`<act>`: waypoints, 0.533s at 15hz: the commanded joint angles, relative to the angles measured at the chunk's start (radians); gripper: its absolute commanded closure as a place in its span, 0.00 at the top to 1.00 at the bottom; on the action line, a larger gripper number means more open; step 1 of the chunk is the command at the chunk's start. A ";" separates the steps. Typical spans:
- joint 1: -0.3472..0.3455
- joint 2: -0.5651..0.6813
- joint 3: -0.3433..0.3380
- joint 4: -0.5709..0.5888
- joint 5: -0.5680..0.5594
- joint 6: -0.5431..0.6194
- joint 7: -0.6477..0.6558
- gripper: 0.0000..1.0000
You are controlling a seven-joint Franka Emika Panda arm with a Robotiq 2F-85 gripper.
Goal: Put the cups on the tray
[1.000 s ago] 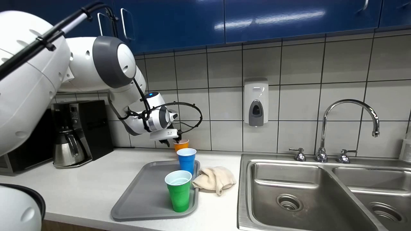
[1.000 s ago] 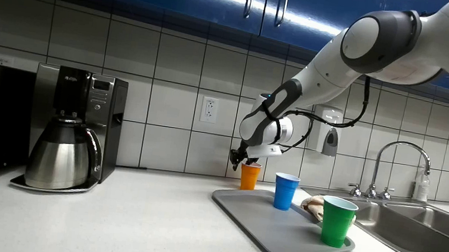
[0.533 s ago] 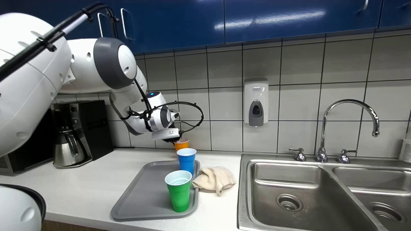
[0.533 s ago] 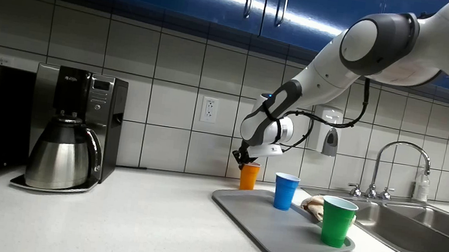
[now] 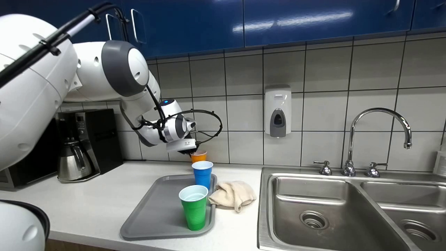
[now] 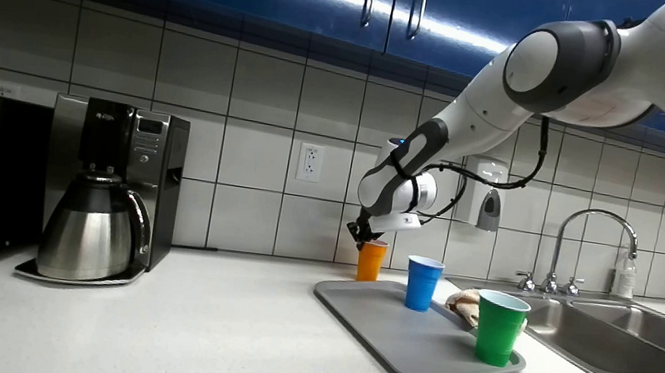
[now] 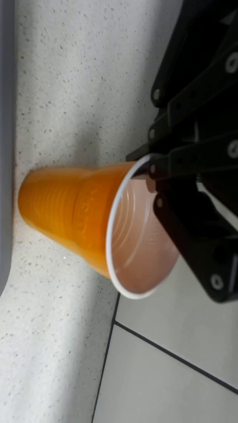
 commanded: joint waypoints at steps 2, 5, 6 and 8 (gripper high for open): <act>0.005 -0.037 -0.005 -0.014 -0.012 -0.001 0.010 0.01; 0.001 -0.071 0.001 -0.043 -0.010 0.012 0.006 0.01; 0.000 -0.080 0.002 -0.051 -0.010 0.014 0.006 0.01; -0.003 -0.106 0.006 -0.074 -0.009 0.022 0.004 0.01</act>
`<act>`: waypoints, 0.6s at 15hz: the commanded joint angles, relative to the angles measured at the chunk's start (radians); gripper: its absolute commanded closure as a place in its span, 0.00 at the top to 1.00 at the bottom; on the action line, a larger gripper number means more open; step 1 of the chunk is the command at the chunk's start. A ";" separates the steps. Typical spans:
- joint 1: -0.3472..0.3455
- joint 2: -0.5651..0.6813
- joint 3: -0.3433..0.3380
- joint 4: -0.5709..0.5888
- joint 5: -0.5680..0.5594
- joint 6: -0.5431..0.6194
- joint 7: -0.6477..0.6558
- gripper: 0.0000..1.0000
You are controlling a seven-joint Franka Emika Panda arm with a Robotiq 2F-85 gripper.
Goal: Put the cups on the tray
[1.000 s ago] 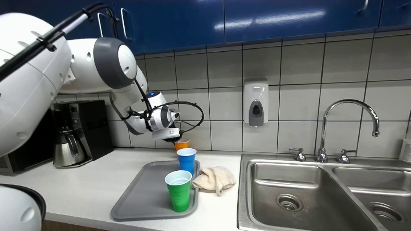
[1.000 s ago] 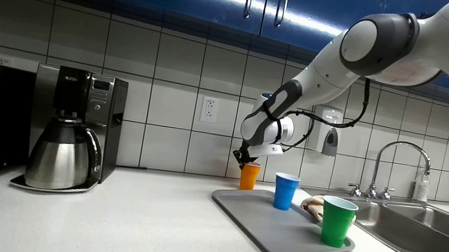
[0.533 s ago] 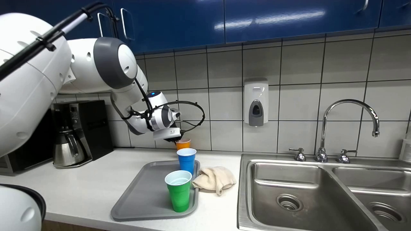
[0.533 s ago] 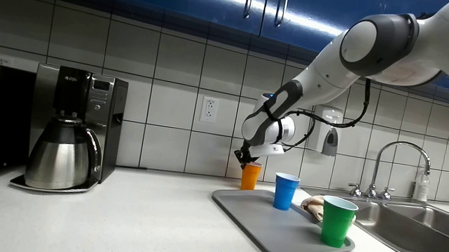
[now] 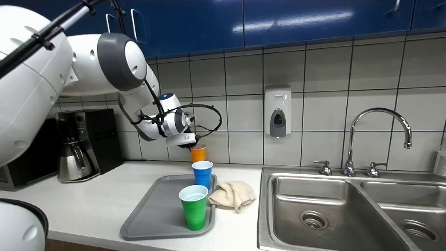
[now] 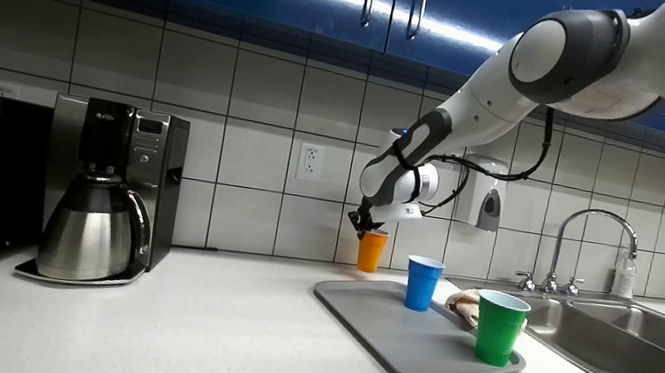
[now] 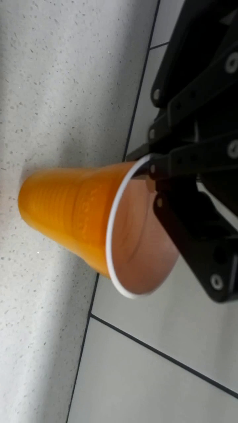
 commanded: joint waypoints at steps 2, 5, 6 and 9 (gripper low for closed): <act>-0.005 -0.093 0.012 -0.100 -0.009 0.029 -0.001 0.01; -0.010 -0.147 0.027 -0.171 -0.007 0.045 -0.011 0.01; -0.009 -0.163 0.028 -0.195 -0.008 0.052 -0.011 0.01; -0.015 -0.218 0.044 -0.273 -0.004 0.063 -0.019 0.01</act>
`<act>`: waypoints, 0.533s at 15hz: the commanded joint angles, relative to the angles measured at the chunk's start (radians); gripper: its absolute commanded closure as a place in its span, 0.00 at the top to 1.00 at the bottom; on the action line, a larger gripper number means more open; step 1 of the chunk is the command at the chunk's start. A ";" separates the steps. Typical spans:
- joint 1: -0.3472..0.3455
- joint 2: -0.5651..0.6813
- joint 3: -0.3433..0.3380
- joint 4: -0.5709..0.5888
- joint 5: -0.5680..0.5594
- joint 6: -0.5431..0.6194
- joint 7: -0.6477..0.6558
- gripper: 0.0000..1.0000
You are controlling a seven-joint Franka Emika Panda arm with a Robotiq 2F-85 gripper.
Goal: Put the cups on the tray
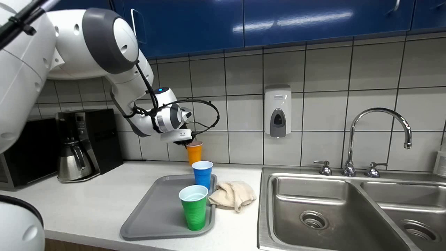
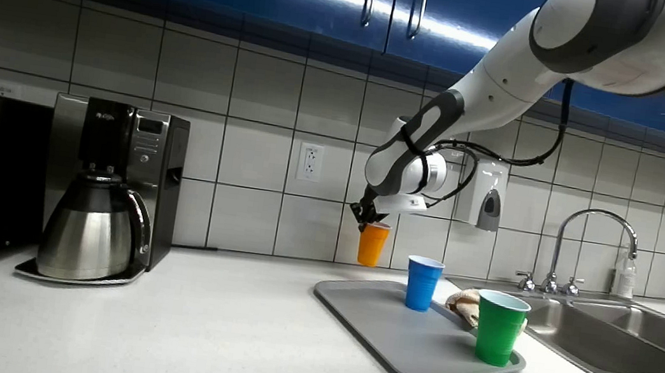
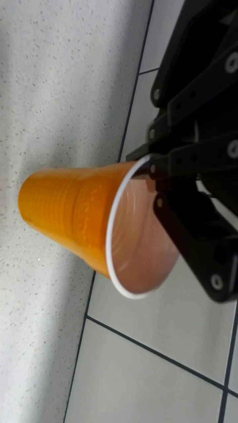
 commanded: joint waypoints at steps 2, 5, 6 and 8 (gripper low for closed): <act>-0.019 -0.133 0.035 -0.178 -0.005 0.030 -0.027 0.01; -0.025 -0.188 0.054 -0.254 -0.004 0.041 -0.044 0.01; -0.027 -0.204 0.061 -0.277 -0.003 0.044 -0.052 0.01; -0.027 -0.236 0.069 -0.327 -0.007 0.055 -0.063 0.01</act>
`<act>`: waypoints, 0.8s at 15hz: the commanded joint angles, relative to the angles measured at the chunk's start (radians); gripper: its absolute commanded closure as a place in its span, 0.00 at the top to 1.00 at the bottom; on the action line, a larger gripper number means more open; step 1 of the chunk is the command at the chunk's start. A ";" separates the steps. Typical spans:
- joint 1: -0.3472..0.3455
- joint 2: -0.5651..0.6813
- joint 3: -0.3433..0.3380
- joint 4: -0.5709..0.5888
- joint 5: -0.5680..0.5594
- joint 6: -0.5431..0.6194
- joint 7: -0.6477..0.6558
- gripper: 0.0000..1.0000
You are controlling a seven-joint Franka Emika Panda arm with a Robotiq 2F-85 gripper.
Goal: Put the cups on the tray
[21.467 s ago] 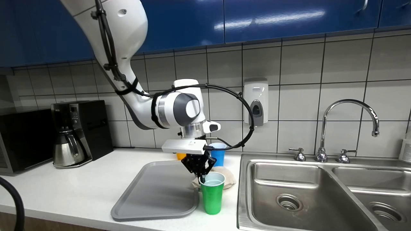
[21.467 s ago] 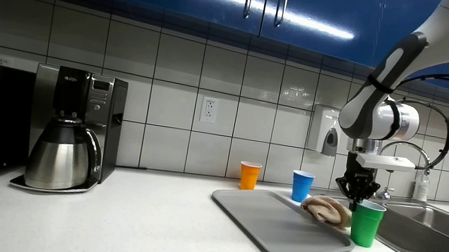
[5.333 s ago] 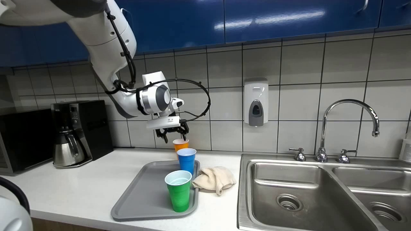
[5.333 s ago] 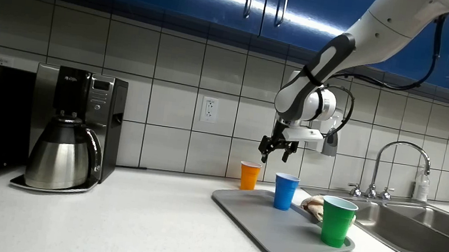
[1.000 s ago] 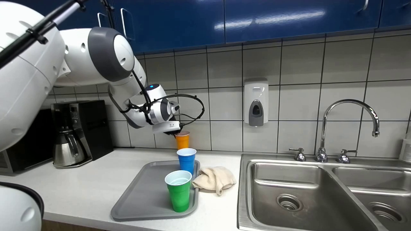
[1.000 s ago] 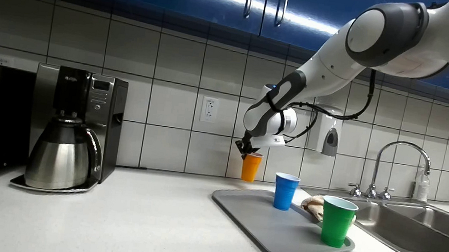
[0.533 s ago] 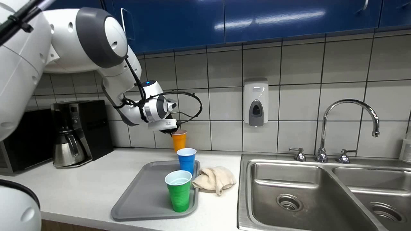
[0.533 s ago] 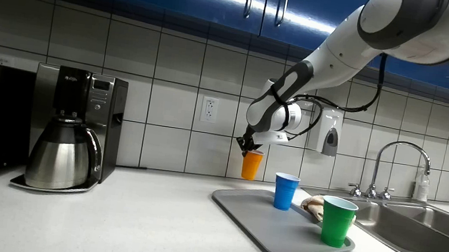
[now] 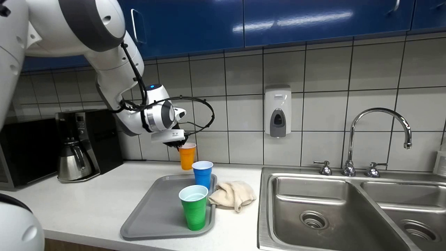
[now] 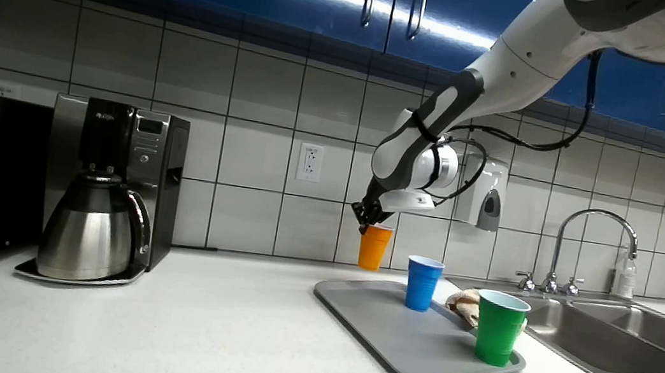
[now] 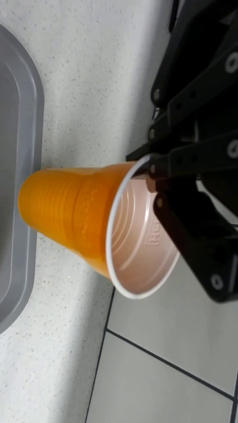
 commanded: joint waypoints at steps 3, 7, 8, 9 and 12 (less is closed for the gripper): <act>-0.025 -0.130 0.042 -0.187 -0.011 0.053 -0.054 0.01; -0.017 -0.161 0.032 -0.261 -0.026 0.089 -0.060 0.01; -0.014 -0.162 0.026 -0.275 -0.034 0.104 -0.058 0.01; -0.010 -0.163 0.018 -0.287 -0.046 0.118 -0.055 0.01; 0.002 -0.159 -0.010 -0.314 -0.086 0.158 -0.053 0.01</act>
